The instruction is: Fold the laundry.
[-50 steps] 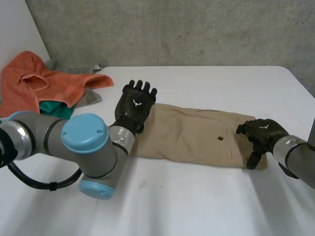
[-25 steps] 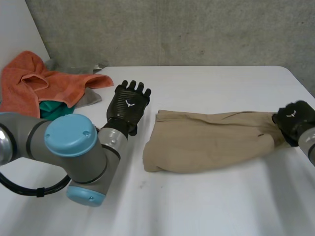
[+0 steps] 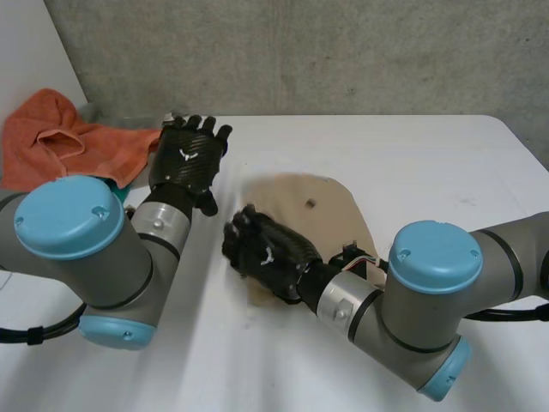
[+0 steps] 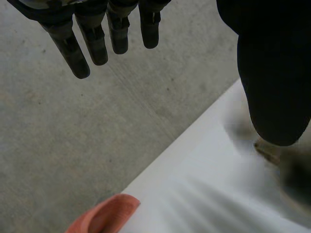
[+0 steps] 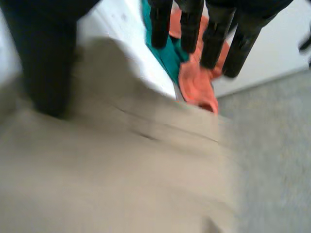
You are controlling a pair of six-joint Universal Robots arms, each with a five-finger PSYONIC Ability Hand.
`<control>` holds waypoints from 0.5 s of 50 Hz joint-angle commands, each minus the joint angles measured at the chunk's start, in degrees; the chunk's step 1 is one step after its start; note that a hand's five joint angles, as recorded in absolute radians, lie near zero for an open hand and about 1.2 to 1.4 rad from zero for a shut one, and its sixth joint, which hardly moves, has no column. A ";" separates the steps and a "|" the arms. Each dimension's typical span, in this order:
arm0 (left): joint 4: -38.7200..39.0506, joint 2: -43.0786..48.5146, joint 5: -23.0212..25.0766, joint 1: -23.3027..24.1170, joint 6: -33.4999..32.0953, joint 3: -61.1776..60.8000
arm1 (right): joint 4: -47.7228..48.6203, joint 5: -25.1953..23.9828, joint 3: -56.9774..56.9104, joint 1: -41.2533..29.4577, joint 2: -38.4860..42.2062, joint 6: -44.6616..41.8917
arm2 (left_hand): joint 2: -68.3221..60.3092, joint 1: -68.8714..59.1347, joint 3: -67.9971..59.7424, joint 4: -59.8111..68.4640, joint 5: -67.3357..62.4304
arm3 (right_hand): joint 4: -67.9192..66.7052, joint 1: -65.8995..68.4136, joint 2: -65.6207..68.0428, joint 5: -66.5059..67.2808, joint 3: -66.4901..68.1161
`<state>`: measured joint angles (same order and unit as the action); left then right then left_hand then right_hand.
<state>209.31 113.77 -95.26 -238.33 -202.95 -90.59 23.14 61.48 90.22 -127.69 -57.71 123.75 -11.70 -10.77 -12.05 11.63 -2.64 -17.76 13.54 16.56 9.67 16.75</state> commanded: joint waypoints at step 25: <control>-25.61 19.21 0.08 8.50 7.31 22.30 | -29.73 16.47 -19.91 13.96 5.94 45.88 | 0.31 -0.62 0.66 -0.24 1.25 | 7.76 -3.54 -6.56 -9.67 -6.75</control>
<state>188.91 129.76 -94.84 -229.57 -194.93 -69.28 -3.61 78.04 73.25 -114.06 -56.15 171.10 -11.70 -10.77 -12.05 11.63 -2.64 -13.41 11.59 12.66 3.57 12.27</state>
